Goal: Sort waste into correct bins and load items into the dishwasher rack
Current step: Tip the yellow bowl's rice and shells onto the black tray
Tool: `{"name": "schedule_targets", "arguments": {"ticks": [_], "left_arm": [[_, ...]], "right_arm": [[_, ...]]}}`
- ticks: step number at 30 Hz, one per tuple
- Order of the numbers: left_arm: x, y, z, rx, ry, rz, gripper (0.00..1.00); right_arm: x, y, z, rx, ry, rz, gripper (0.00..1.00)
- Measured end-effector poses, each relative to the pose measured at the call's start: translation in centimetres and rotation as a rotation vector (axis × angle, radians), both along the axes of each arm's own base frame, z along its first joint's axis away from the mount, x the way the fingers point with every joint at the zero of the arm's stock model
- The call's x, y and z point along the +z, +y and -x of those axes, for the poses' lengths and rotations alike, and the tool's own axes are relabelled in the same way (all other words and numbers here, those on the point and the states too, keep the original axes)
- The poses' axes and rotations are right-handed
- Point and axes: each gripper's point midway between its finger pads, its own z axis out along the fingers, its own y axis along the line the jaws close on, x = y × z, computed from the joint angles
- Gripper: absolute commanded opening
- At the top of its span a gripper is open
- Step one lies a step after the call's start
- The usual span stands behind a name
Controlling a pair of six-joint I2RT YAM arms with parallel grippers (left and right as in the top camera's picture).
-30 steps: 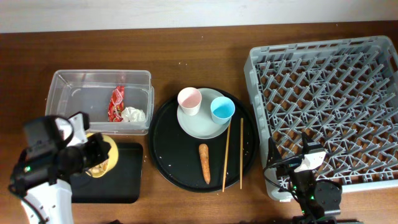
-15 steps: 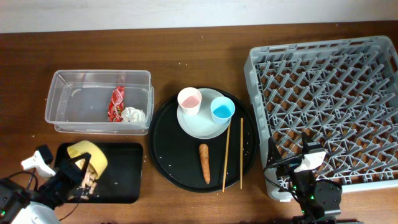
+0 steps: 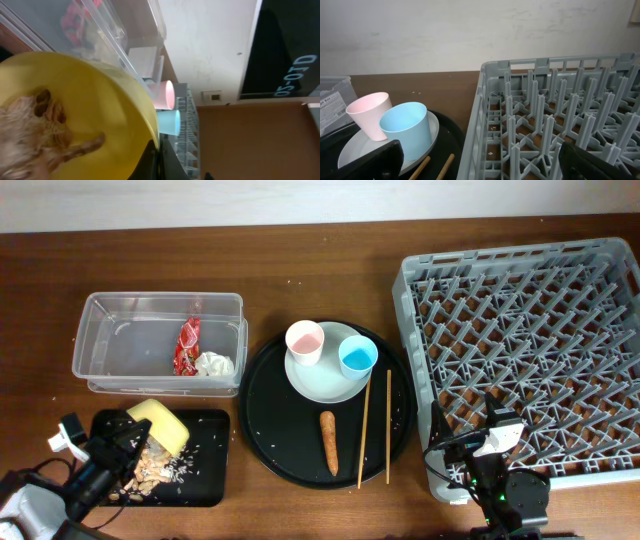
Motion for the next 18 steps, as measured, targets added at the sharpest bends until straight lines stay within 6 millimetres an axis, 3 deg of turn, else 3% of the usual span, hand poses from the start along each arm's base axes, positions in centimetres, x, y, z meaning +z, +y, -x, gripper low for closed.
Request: {"name": "schedule_targets", "arguments": {"ticks": [3, 5, 8, 18], "left_arm": [[0.3, 0.1, -0.1, 0.003, -0.025, 0.000, 0.00], [0.8, -1.0, 0.4, 0.002, 0.012, 0.085, 0.00], [0.4, -0.2, 0.0, -0.012, -0.054, -0.029, 0.00], [0.4, 0.2, -0.2, -0.006, -0.065, -0.044, 0.00]], "right_arm": [[0.0, 0.0, 0.0, 0.000, 0.000, 0.000, 0.98], [0.0, 0.0, 0.0, 0.000, 0.000, 0.000, 0.98], [0.0, 0.0, 0.0, 0.000, -0.001, 0.000, 0.98], [0.0, 0.0, 0.0, 0.000, -0.001, 0.000, 0.98]]}}
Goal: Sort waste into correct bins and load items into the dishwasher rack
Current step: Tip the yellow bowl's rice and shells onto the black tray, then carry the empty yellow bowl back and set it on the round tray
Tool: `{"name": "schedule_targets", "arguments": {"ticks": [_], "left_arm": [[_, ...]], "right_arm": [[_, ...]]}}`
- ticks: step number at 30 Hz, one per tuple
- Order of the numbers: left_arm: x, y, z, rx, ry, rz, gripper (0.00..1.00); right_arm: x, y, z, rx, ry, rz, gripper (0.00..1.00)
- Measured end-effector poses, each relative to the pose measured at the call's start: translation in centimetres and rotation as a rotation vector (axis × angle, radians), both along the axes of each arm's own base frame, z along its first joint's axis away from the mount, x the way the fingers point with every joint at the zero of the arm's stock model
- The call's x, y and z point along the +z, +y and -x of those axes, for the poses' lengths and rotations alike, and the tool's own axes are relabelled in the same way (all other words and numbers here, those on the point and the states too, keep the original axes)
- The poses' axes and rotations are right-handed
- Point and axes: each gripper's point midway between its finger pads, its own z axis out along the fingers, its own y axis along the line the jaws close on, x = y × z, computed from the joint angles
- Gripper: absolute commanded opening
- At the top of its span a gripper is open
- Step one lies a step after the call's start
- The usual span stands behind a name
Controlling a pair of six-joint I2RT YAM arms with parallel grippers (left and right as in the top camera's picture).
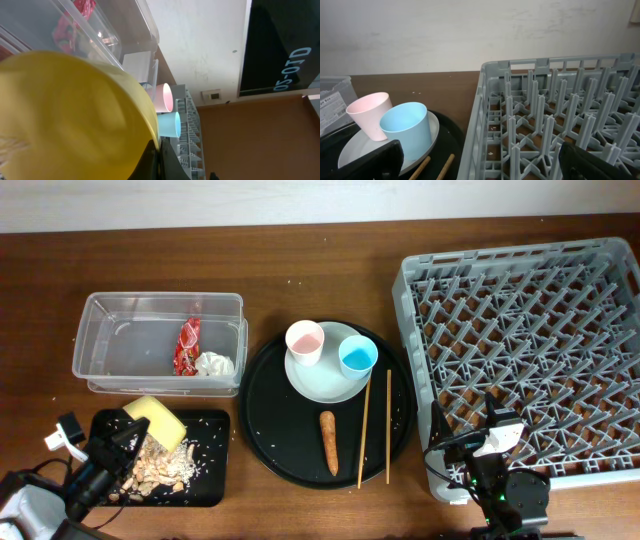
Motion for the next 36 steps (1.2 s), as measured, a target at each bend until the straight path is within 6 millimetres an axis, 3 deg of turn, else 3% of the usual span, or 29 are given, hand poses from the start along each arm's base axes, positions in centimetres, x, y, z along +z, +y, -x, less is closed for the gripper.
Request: {"name": "schedule_targets", "arguments": {"ticks": [7, 18, 22, 26, 30, 33, 34, 36], "left_arm": [[0.0, 0.4, -0.2, 0.002, -0.017, -0.024, 0.00], [0.7, -0.8, 0.3, 0.016, 0.045, 0.121, 0.00], [3.2, -1.4, 0.4, -0.014, 0.046, 0.041, 0.00], [7.1, -4.0, 0.0, -0.124, -0.028, -0.168, 0.00], [9.5, -6.2, -0.7, -0.190, 0.002, -0.370, 0.00], [10.6, -8.5, -1.1, -0.234, 0.000, -0.471, 0.00], [10.9, -10.4, -1.1, -0.276, 0.002, -0.503, 0.00], [10.6, -12.0, -1.4, -0.309, 0.017, -0.532, 0.00]], "right_arm": [[0.0, 0.0, 0.0, 0.000, 0.000, 0.000, 0.98], [0.0, 0.0, 0.0, 0.000, 0.000, 0.000, 0.98], [0.0, 0.0, 0.0, 0.000, 0.000, 0.000, 0.98], [0.0, 0.0, 0.0, 0.000, 0.000, 0.000, 0.98], [0.0, 0.0, 0.0, 0.000, 0.000, 0.000, 0.99], [0.0, 0.0, 0.0, 0.000, 0.000, 0.000, 0.98], [0.0, 0.0, 0.0, 0.000, 0.000, 0.000, 0.98], [0.0, 0.0, 0.0, 0.002, 0.000, -0.001, 0.98]]}}
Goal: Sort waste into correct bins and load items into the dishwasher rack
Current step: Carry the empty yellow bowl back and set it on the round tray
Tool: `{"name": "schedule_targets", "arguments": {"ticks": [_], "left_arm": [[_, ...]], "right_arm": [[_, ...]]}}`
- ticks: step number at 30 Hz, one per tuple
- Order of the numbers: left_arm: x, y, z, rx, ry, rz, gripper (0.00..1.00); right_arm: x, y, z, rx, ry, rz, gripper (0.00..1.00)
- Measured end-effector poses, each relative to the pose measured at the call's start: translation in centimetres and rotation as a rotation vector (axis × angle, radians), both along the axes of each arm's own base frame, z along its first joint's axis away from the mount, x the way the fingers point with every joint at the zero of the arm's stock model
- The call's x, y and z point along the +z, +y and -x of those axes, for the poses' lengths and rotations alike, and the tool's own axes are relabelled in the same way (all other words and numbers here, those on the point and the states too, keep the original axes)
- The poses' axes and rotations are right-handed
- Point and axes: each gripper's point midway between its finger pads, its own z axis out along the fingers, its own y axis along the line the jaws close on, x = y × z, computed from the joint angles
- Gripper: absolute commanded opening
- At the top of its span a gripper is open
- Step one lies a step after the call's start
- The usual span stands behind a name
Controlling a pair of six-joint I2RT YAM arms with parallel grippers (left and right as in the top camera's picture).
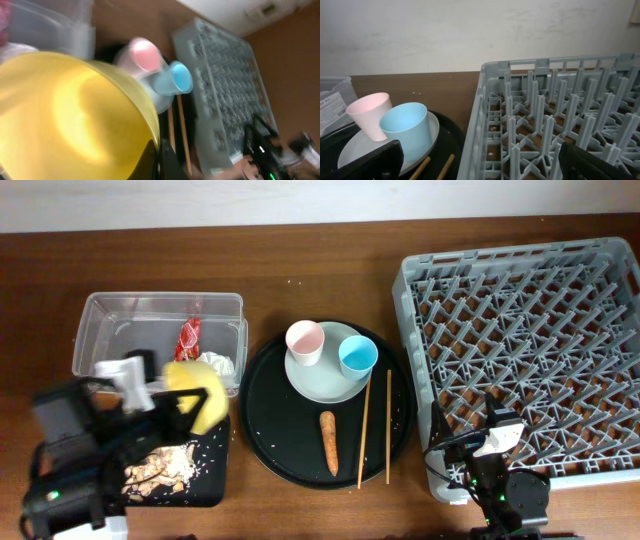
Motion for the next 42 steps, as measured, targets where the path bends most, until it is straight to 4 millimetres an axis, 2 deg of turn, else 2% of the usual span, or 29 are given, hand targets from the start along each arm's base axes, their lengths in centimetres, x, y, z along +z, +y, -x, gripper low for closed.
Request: {"name": "schedule_targets", "arguments": {"ticks": [1, 4, 5, 8, 10, 12, 14, 16, 17, 23, 26, 27, 28, 32, 36, 38, 40, 42], "left_arm": [[-0.3, -1.6, -0.1, -0.041, 0.017, -0.018, 0.00], [-1.1, -4.5, -0.4, -0.088, 0.040, -0.085, 0.00], [-1.4, -6.2, -0.4, -0.133, 0.048, -0.105, 0.00], [-4.1, -10.0, -0.2, -0.213, 0.120, -0.198, 0.00], [-5.7, -11.4, -0.3, -0.240, 0.153, -0.247, 0.00], [-8.5, -13.6, -0.3, -0.294, 0.207, -0.332, 0.00], [-11.5, -14.7, -0.1, -0.327, 0.271, -0.418, 0.00], [-13.2, -15.0, 0.0, -0.332, 0.302, -0.471, 0.00], [-15.0, -15.2, 0.1, -0.346, 0.341, -0.523, 0.00], [-18.8, -14.5, -0.4, -0.322, 0.408, -0.652, 0.00], [-19.0, -14.3, -0.8, -0.309, 0.397, -0.666, 0.01], [-18.9, -14.3, -1.0, -0.306, 0.391, -0.667, 0.08], [-18.9, -14.3, -1.1, -0.301, 0.384, -0.670, 0.24], [-18.9, -14.1, -1.4, -0.284, 0.380, -0.676, 0.48], [-18.8, -14.1, -1.3, -0.281, 0.383, -0.680, 0.49], [-18.1, -14.0, -1.1, -0.287, 0.401, -0.693, 0.49], [-16.5, -15.0, -1.5, -0.297, 0.371, -0.684, 0.49], [-15.0, -16.8, -1.5, -0.326, 0.326, -0.668, 0.44]], "right_arm": [[0.0, 0.0, 0.0, -0.002, 0.000, 0.000, 0.98], [0.0, 0.0, 0.0, -0.002, 0.000, 0.000, 0.98], [0.0, 0.0, 0.0, -0.002, 0.000, 0.000, 0.98], [0.0, 0.0, 0.0, -0.002, 0.000, 0.000, 0.98], [0.0, 0.0, 0.0, -0.002, 0.000, 0.001, 0.98], [0.0, 0.0, 0.0, -0.002, 0.000, 0.000, 0.98], [0.0, 0.0, 0.0, -0.002, 0.000, 0.000, 0.98], [0.0, 0.0, 0.0, -0.002, 0.000, 0.000, 0.99], [0.0, 0.0, 0.0, -0.002, 0.000, 0.000, 0.98], [0.0, 0.0, 0.0, -0.002, 0.000, 0.000, 0.98], [0.0, 0.0, 0.0, -0.002, 0.000, 0.000, 0.98], [0.0, 0.0, 0.0, -0.002, 0.000, 0.000, 0.98], [0.0, 0.0, 0.0, -0.002, 0.000, 0.000, 0.98], [0.0, 0.0, 0.0, -0.002, 0.000, 0.001, 0.98], [0.0, 0.0, 0.0, -0.002, 0.000, 0.000, 0.98], [0.0, 0.0, 0.0, -0.002, 0.000, 0.001, 0.98], [0.0, 0.0, 0.0, -0.002, 0.000, 0.000, 0.98], [0.0, 0.0, 0.0, -0.002, 0.000, 0.000, 0.98]]}}
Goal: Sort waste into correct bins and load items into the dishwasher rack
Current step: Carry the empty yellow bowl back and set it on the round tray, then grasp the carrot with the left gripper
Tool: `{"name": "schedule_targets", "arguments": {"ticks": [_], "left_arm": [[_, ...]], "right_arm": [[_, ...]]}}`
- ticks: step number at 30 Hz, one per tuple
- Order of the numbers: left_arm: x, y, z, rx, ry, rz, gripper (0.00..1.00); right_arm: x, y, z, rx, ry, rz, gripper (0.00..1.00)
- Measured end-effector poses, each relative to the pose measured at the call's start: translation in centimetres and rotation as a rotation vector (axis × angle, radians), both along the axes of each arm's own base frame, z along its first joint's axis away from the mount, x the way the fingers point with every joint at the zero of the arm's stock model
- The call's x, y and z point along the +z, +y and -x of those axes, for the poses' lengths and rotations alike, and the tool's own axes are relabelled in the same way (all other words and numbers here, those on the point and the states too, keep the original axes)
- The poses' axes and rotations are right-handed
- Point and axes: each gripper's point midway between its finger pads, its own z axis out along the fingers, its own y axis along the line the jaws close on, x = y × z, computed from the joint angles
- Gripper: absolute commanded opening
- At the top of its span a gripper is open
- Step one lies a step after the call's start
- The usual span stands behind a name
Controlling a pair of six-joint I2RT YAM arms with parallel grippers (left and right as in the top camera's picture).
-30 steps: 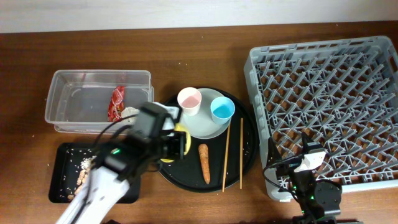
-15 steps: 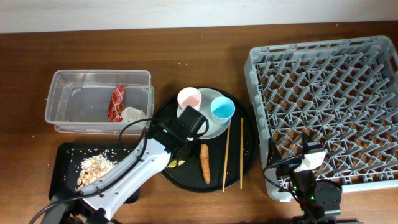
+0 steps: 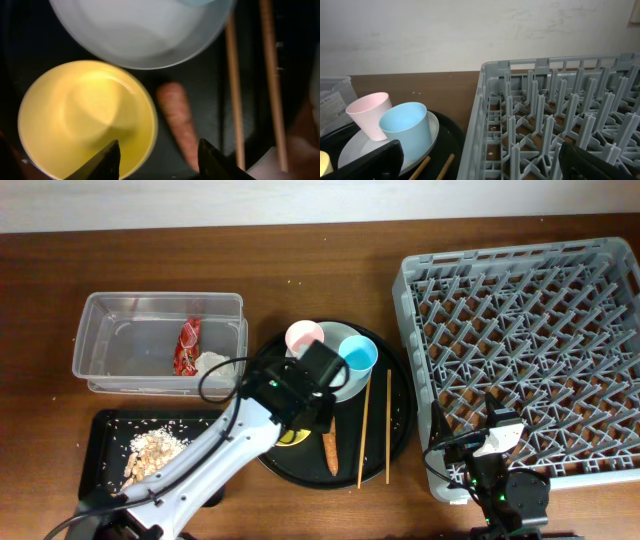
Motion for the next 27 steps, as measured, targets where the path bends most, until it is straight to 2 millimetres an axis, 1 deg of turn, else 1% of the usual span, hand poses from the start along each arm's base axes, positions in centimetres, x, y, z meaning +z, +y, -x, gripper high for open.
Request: {"name": "schedule_targets", "arguments": {"ticks": [1, 4, 5, 7, 9, 12, 14, 17, 19, 22, 24, 25, 26, 27], "left_arm": [[0.1, -0.5, 0.4, -0.011, 0.001, 0.004, 0.44], [0.1, -2.8, 2.9, -0.054, 0.018, 0.015, 0.41], [0.1, -3.4, 3.4, -0.055, 0.023, 0.021, 0.39], [-0.2, -4.3, 4.4, -0.027, 0.039, 0.033, 0.39], [-1.1, -4.5, 4.6, 0.013, 0.058, 0.014, 0.39], [-4.5, -4.3, 4.9, 0.123, 0.121, -0.058, 0.39], [-6.1, -4.0, 4.9, 0.183, 0.145, -0.089, 0.40], [-7.9, -4.2, 4.7, 0.226, 0.160, -0.109, 0.40], [-8.6, -4.0, 4.5, 0.236, 0.158, -0.125, 0.40], [-8.9, -3.9, 4.5, 0.240, 0.158, -0.138, 0.38], [-9.1, -3.8, 4.5, 0.244, 0.158, -0.143, 0.23], [-9.3, -3.9, 4.4, 0.248, 0.158, -0.143, 0.22], [-9.5, -4.0, 4.3, 0.251, 0.158, -0.141, 0.23], [-9.6, -4.0, 4.3, 0.252, 0.158, -0.142, 0.32]], "right_arm": [[0.0, 0.0, 0.0, 0.000, 0.000, 0.000, 0.98], [0.0, 0.0, 0.0, 0.000, 0.000, 0.000, 0.98], [0.0, 0.0, 0.0, 0.000, 0.000, 0.000, 0.98], [0.0, 0.0, 0.0, 0.000, 0.000, 0.000, 0.98], [0.0, 0.0, 0.0, 0.000, 0.000, 0.000, 0.98], [0.0, 0.0, 0.0, 0.000, 0.000, 0.000, 0.98], [0.0, 0.0, 0.0, 0.000, 0.000, 0.001, 0.98], [0.0, 0.0, 0.0, 0.000, 0.000, 0.000, 0.98], [0.0, 0.0, 0.0, 0.000, 0.000, 0.000, 0.98], [0.0, 0.0, 0.0, 0.000, 0.000, 0.000, 0.98], [0.0, 0.0, 0.0, 0.000, 0.000, 0.000, 0.98], [0.0, 0.0, 0.0, 0.000, 0.000, 0.000, 0.98], [0.0, 0.0, 0.0, 0.000, 0.000, 0.000, 0.98], [0.0, 0.0, 0.0, 0.000, 0.000, 0.000, 0.98]]}}
